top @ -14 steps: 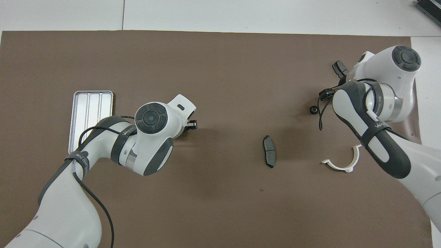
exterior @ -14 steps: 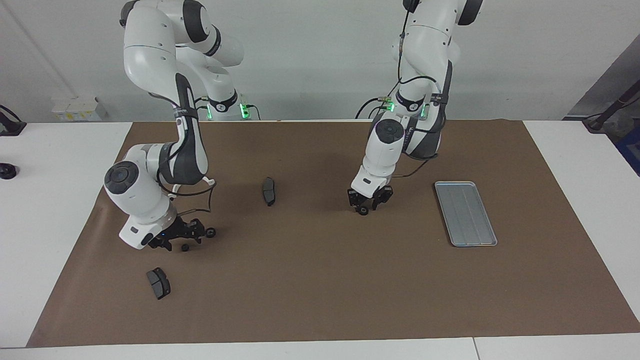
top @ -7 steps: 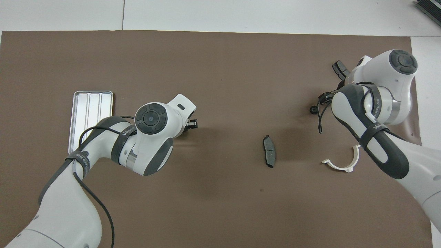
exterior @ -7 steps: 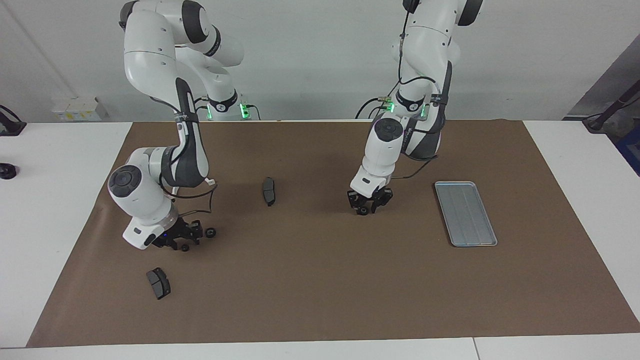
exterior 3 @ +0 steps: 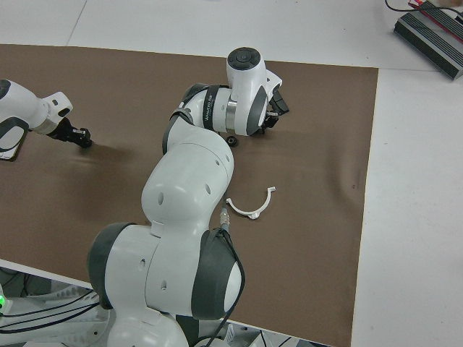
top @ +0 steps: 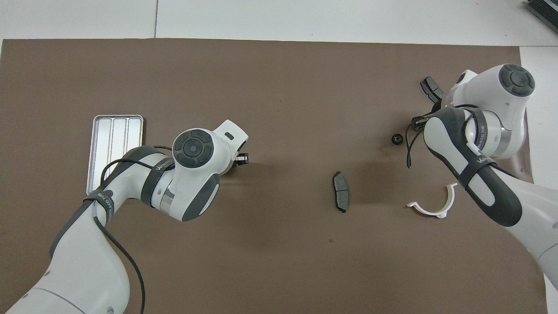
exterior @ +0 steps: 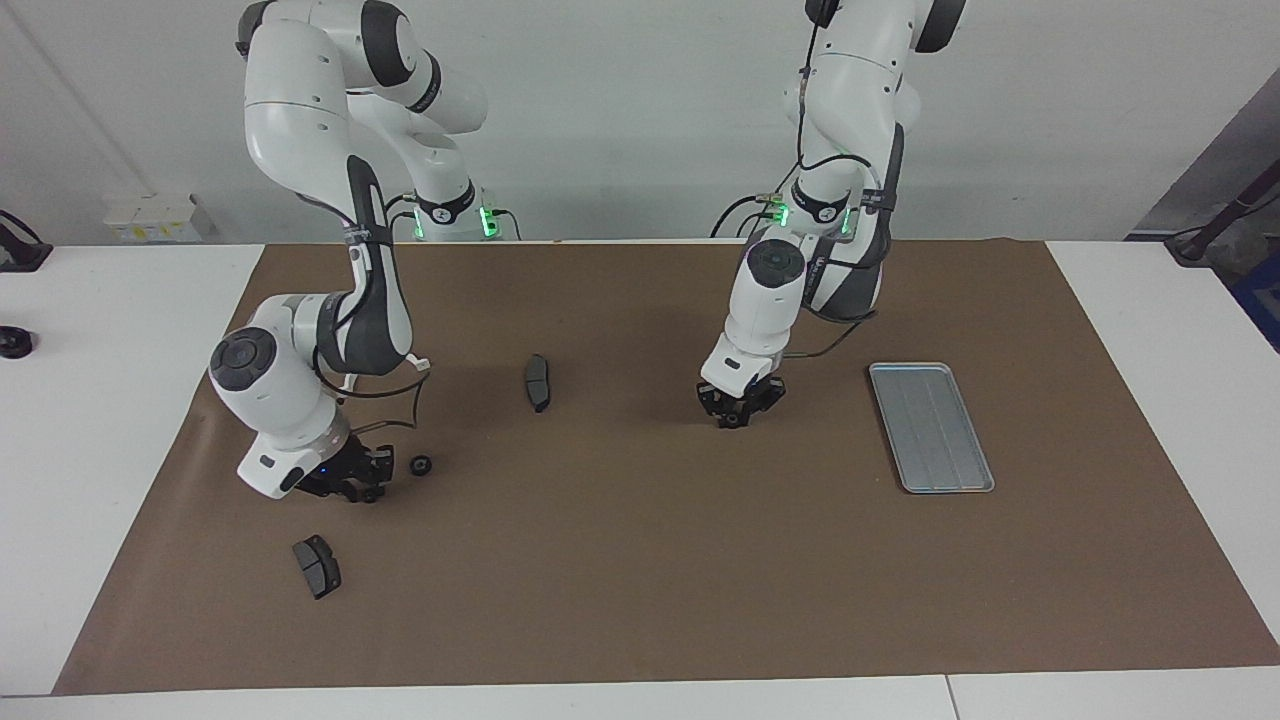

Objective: Pick bearing gear from pile to tray
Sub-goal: 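Grasp another gear with the right gripper while the left gripper holds, then place the gear on the tray with the left gripper while right carries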

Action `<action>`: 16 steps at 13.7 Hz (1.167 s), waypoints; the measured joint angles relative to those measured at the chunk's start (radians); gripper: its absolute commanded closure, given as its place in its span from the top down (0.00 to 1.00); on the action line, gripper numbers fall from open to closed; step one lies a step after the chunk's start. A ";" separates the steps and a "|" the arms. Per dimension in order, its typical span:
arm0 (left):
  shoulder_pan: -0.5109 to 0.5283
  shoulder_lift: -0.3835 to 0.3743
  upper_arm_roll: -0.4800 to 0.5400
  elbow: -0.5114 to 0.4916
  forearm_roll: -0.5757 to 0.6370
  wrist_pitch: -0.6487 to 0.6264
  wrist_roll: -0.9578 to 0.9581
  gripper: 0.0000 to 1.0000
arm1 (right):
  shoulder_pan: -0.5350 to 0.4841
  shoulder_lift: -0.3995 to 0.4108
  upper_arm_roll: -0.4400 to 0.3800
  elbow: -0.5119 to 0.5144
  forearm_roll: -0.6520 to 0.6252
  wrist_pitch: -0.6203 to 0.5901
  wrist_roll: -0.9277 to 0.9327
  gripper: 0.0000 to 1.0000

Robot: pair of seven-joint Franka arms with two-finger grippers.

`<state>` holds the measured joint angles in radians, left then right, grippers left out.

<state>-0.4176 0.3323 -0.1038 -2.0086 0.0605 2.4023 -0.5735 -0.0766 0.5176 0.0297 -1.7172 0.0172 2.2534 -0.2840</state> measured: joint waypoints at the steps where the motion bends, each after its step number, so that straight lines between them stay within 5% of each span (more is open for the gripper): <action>1: 0.000 0.000 0.000 0.007 0.000 -0.024 0.000 0.00 | 0.000 0.000 0.000 0.000 0.000 0.005 0.000 0.33; 6: 0.041 -0.044 0.008 0.051 0.001 -0.115 0.044 0.00 | 0.001 0.000 0.002 -0.005 0.000 0.037 0.000 0.22; 11: 0.281 -0.210 0.017 0.060 0.001 -0.226 0.342 0.00 | 0.002 0.000 0.002 -0.005 0.000 0.037 0.000 0.02; 16: 0.504 -0.219 0.020 0.009 0.001 -0.211 0.636 0.00 | 0.053 -0.004 0.013 0.022 0.000 0.039 0.000 0.00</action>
<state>0.0862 0.1134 -0.0842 -1.9996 0.0611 2.1908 0.0625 -0.0239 0.5136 0.0428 -1.6956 0.0172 2.2920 -0.2840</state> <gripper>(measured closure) 0.652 0.753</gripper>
